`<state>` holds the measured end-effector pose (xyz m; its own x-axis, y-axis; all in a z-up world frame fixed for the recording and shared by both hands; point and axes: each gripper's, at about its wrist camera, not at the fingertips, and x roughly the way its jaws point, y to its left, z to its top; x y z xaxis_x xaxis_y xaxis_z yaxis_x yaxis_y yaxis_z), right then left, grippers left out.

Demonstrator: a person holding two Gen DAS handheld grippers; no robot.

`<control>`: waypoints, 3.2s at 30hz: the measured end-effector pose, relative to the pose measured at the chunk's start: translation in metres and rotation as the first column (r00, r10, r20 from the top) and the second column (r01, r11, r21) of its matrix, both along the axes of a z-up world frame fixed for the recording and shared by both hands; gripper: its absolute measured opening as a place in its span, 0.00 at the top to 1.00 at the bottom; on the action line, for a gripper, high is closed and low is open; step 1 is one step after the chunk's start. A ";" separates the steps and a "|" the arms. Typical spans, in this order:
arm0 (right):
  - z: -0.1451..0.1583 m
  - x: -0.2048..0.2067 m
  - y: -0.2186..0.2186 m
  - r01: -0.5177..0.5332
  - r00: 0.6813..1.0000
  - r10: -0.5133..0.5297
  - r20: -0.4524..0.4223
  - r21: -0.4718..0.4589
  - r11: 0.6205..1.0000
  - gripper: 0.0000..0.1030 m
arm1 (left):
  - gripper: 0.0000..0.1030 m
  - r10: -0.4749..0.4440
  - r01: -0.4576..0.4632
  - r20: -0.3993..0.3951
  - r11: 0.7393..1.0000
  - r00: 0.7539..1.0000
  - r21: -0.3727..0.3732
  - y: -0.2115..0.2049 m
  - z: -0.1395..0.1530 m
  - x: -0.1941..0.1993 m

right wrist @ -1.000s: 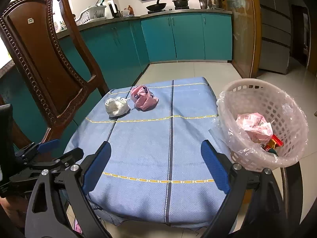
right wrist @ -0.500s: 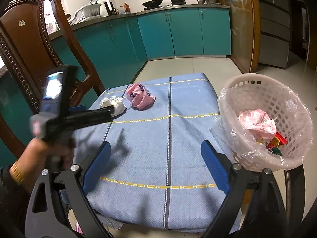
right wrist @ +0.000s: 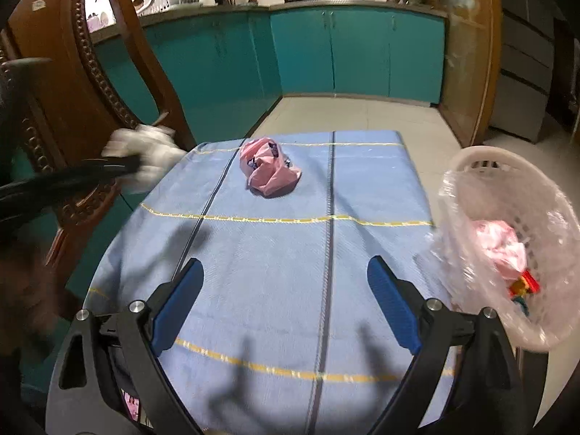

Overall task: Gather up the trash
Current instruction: 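Grasp the white tissue with the left tool while the right tool grasps the small pink bag, then lift the white tissue and small pink bag toward the wastebasket, then drop the small pink bag into the wastebasket with the right tool while the left tool drops the tissue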

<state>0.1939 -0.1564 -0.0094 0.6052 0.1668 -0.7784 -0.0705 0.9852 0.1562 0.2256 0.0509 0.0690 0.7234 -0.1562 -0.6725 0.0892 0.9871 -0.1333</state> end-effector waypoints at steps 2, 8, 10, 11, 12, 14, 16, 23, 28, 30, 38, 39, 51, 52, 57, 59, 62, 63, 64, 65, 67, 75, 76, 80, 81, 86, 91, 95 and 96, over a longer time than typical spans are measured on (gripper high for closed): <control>-0.004 0.018 0.004 0.001 1.000 -0.001 -0.016 0.027 1.000 0.13 | 0.76 0.024 -0.023 0.036 0.999 0.999 -0.037 0.005 0.008 -0.031; -0.022 0.111 0.046 -0.052 0.998 0.050 -0.029 -0.067 0.996 0.13 | 0.76 0.047 -0.044 0.046 0.996 0.998 -0.078 0.004 -0.003 -0.064; -0.033 0.139 0.055 -0.043 0.997 0.037 -0.061 -0.096 0.994 0.14 | 0.76 0.034 -0.031 0.034 0.997 0.999 -0.072 0.001 -0.008 -0.060; -0.040 0.152 0.060 -0.044 0.996 0.036 -0.077 -0.104 0.994 0.15 | 0.76 0.037 -0.035 0.024 0.996 0.999 -0.083 0.002 -0.009 -0.057; -0.047 0.161 0.065 -0.049 0.995 0.038 -0.095 -0.109 0.993 0.19 | 0.76 0.039 -0.038 0.008 0.994 0.999 -0.103 0.005 -0.011 -0.054; -0.066 0.175 0.072 -0.071 0.984 0.051 -0.171 -0.113 0.991 0.42 | 0.76 0.049 -0.049 -0.004 0.991 0.999 -0.122 0.007 -0.010 -0.049; -0.074 0.177 0.076 -0.081 0.978 0.051 -0.202 -0.144 0.986 0.69 | 0.76 0.057 -0.056 0.002 0.992 0.998 -0.117 0.010 -0.009 -0.043; -0.013 0.092 0.028 -0.048 0.995 0.044 -0.095 -0.038 0.998 0.75 | 0.75 0.016 -0.017 -0.009 0.992 1.000 -0.128 0.004 -0.007 -0.048; 0.028 -0.008 -0.012 -0.005 1.000 0.005 -0.002 0.017 1.000 0.75 | 0.75 -0.017 0.015 -0.021 0.995 1.000 -0.098 -0.007 -0.012 -0.051; 0.031 -0.033 -0.022 0.016 1.000 -0.016 0.000 0.057 0.998 0.75 | 0.75 -0.018 0.016 -0.020 0.996 1.000 -0.092 -0.012 -0.013 -0.055; 0.025 -0.045 -0.017 0.016 1.000 -0.016 0.017 0.047 0.999 0.75 | 0.75 -0.031 0.030 -0.013 0.999 0.999 -0.033 -0.026 -0.018 -0.066; 0.026 -0.046 -0.018 0.017 1.000 -0.018 0.021 0.041 0.999 0.75 | 0.74 -0.029 0.029 -0.013 0.999 0.999 -0.024 -0.026 -0.019 -0.067; 0.031 -0.055 -0.015 0.000 0.999 -0.001 0.033 0.045 0.999 0.74 | 0.74 -0.026 0.026 -0.024 1.000 0.999 0.005 -0.026 -0.027 -0.065; 0.031 -0.055 -0.015 -0.002 1.000 0.001 0.031 0.044 0.999 0.74 | 0.74 -0.028 0.028 -0.026 1.000 0.999 0.006 -0.026 -0.027 -0.066; 0.030 -0.053 -0.014 -0.008 1.000 0.007 0.021 0.044 0.999 0.74 | 0.74 -0.024 0.025 -0.031 1.000 0.999 0.005 -0.025 -0.026 -0.065; 0.037 -0.053 -0.022 0.010 0.999 -0.012 0.044 0.057 0.998 0.74 | 0.74 -0.027 0.027 -0.033 1.000 0.999 0.003 -0.024 -0.027 -0.065; 0.062 -0.052 -0.064 0.121 0.981 -0.132 0.140 0.086 0.989 0.74 | 0.74 -0.030 0.031 -0.037 1.000 0.999 0.006 -0.025 -0.029 -0.065; 0.067 -0.052 -0.079 0.161 0.971 -0.174 0.163 0.091 0.983 0.73 | 0.73 -0.031 0.031 -0.039 1.000 0.999 0.006 -0.025 -0.029 -0.064; 0.073 -0.051 -0.098 0.215 0.955 -0.230 0.187 0.097 0.972 0.71 | 0.73 -0.031 0.031 -0.041 1.000 0.999 0.006 -0.025 -0.030 -0.064; 0.076 -0.050 -0.123 0.283 0.931 -0.301 0.208 0.110 0.953 0.68 | 0.73 -0.033 0.034 -0.046 0.999 0.998 0.002 -0.025 -0.031 -0.064; 0.073 -0.046 -0.157 0.358 0.902 -0.378 0.209 0.127 0.925 0.21 | 0.73 -0.040 0.040 -0.057 0.999 0.998 0.003 -0.028 -0.033 -0.062; 0.084 -0.084 -0.236 0.519 0.787 -0.594 0.166 0.344 0.783 0.12 | 0.73 -0.083 0.086 -0.081 0.996 0.993 0.037 -0.049 -0.045 -0.066; 0.089 -0.089 -0.234 0.527 0.774 -0.607 0.180 0.350 0.775 0.11 | 0.73 -0.103 0.107 -0.086 0.993 0.991 0.043 -0.056 -0.047 -0.068; 0.095 -0.098 -0.240 0.567 0.726 -0.656 0.208 0.359 0.741 0.11 | 0.72 -0.193 0.199 -0.096 0.979 0.976 0.049 -0.097 -0.044 -0.067; 0.095 -0.101 -0.246 0.586 0.705 -0.680 0.199 0.377 0.718 0.11 | 0.72 -0.216 0.222 -0.096 0.974 0.972 0.051 -0.109 -0.041 -0.065; 0.093 -0.114 -0.260 0.625 0.639 -0.737 0.220 0.410 0.664 0.11 | 0.64 -0.362 0.363 -0.039 0.932 0.931 0.017 -0.214 0.001 -0.034; 0.093 -0.121 -0.267 0.632 0.617 -0.749 0.241 0.416 0.654 0.11 | 0.09 -0.429 0.428 0.012 0.903 0.903 0.037 -0.310 0.038 0.002; 0.094 -0.122 -0.267 0.621 0.631 -0.739 0.236 0.418 0.663 0.11 | 0.08 -0.381 0.381 -0.014 0.920 0.924 0.091 -0.304 0.036 0.004; 0.095 -0.122 -0.266 0.615 0.635 -0.733 0.244 0.415 0.670 0.11 | 0.07 -0.369 0.368 -0.009 0.925 0.929 0.091 -0.291 0.035 0.003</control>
